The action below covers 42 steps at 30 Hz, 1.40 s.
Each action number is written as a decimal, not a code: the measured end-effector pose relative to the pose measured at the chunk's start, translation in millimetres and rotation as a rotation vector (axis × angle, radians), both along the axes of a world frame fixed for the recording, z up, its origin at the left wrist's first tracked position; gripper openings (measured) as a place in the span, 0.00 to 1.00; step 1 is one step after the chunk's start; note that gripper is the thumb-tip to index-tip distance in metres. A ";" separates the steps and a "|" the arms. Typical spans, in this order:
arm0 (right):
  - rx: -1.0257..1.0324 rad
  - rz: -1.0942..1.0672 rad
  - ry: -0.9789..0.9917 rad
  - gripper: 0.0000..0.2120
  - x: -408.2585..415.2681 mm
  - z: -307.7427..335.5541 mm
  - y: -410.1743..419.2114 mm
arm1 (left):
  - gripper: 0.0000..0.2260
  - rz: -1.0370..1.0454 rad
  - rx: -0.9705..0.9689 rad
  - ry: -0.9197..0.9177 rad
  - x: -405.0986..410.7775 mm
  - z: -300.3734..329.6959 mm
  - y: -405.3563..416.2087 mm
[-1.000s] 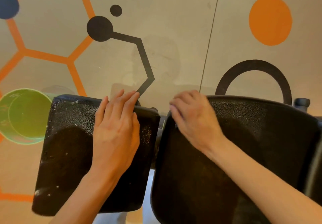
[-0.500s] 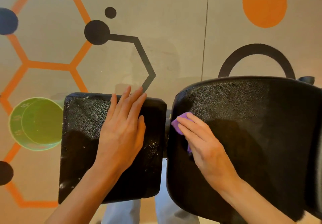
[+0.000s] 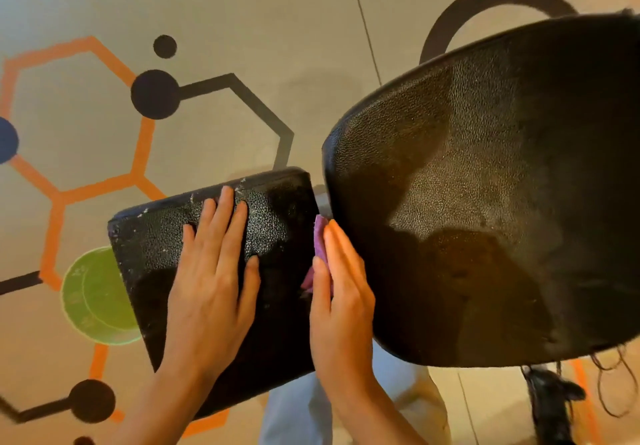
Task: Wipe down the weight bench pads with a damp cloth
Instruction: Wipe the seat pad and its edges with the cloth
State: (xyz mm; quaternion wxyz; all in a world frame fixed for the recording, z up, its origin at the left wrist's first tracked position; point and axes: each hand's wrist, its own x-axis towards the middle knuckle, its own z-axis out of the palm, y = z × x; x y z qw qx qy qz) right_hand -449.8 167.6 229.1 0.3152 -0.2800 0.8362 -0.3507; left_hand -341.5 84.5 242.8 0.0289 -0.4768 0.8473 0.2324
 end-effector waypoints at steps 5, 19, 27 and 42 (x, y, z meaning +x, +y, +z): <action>0.105 -0.026 0.218 0.21 -12.1 -3.5 -52.4 | 0.27 -0.019 -0.044 0.015 1.9 -5.8 0.4; 0.215 -0.009 0.136 0.14 -14.3 -4.1 -47.7 | 0.26 -0.054 -0.114 -0.007 3.0 -14.2 4.9; 0.076 -0.101 0.162 0.18 23.5 -3.2 77.9 | 0.26 -0.085 -0.119 -0.012 3.8 -14.9 5.9; -0.109 -0.205 -0.103 0.17 22.2 12.4 125.9 | 0.26 -0.129 -0.142 -0.040 9.4 -17.4 3.4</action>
